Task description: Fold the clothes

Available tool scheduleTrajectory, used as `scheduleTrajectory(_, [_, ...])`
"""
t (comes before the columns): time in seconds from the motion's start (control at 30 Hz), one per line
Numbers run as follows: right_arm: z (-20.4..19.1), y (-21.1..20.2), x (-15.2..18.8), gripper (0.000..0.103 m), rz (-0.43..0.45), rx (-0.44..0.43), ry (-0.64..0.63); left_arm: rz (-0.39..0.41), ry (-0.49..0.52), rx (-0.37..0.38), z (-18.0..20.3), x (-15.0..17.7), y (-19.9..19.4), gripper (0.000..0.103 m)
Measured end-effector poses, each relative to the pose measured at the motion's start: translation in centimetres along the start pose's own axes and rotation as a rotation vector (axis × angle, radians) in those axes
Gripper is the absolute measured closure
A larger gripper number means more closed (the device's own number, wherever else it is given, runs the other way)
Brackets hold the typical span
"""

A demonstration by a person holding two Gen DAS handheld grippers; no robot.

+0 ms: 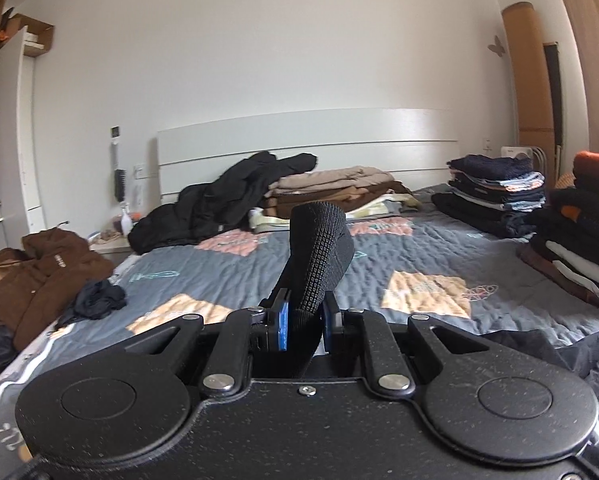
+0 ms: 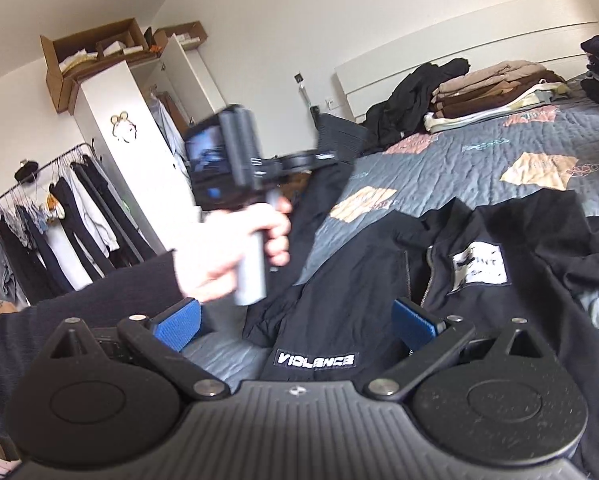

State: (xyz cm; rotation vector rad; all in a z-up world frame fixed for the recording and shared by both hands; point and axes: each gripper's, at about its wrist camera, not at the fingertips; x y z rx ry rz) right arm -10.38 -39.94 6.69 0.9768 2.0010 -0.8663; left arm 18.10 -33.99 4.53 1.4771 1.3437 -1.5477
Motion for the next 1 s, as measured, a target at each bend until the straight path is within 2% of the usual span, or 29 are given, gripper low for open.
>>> scheduleTrajectory(0.13, [1.4,-2.0,-0.6,0.001,0.033,0.017,0.016,-0.034,0.014,0.050,4.6,1.6,1.8,0.087])
scheduleTrajectory(0.27, [3.0,-3.6,-0.9,0.001,0.072,0.045,0.046,-0.081,0.070,0.085,9.4,4.4,3.5,0.087])
scheduleTrajectory(0.37, [4.1,-4.3,-0.9,0.001,0.089,0.064,0.068,-0.125,0.099,0.096,12.3,6.3,4.8,0.087])
scheduleTrajectory(0.43, [4.8,-4.4,-0.9,0.001,0.098,0.072,0.081,-0.172,0.134,0.128,14.1,7.5,5.5,0.087])
scheduleTrajectory(0.5, [5.3,-4.5,-0.9,0.001,0.102,0.073,0.093,-0.225,0.167,0.185,15.3,8.6,5.6,0.078])
scheduleTrajectory(0.53, [5.5,-4.5,-0.9,0.001,0.102,0.071,0.097,-0.236,0.180,0.210,15.4,8.9,5.1,0.064])
scheduleTrajectory(0.57, [5.6,-4.5,-0.8,0.001,0.102,0.071,0.097,-0.230,0.191,0.229,15.2,9.1,4.1,0.053])
scheduleTrajectory(0.63, [5.7,-4.5,-0.8,0.001,0.101,0.071,0.097,-0.217,0.214,0.269,14.8,9.4,2.1,0.043])
scheduleTrajectory(0.7, [5.8,-4.6,-0.8,0.001,0.100,0.071,0.097,-0.193,0.238,0.269,13.5,9.6,-0.4,0.039])
scheduleTrajectory(0.9, [6.0,-4.6,-0.7,0.001,0.114,0.094,0.100,-0.087,0.320,0.111,4.6,10.3,-8.2,0.031])
scheduleTrajectory(1.0, [6.5,-4.1,-0.4,0.001,0.118,0.111,0.114,-0.028,0.398,-0.027,0.4,11.4,-10.8,0.028])
Point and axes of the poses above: each gripper's, at about its wrist camera, not at the fingertips, and y roughly the way its jaws point, z to its right, x to its underside, and after that the axes turned 9 degrees about -x, right-handed
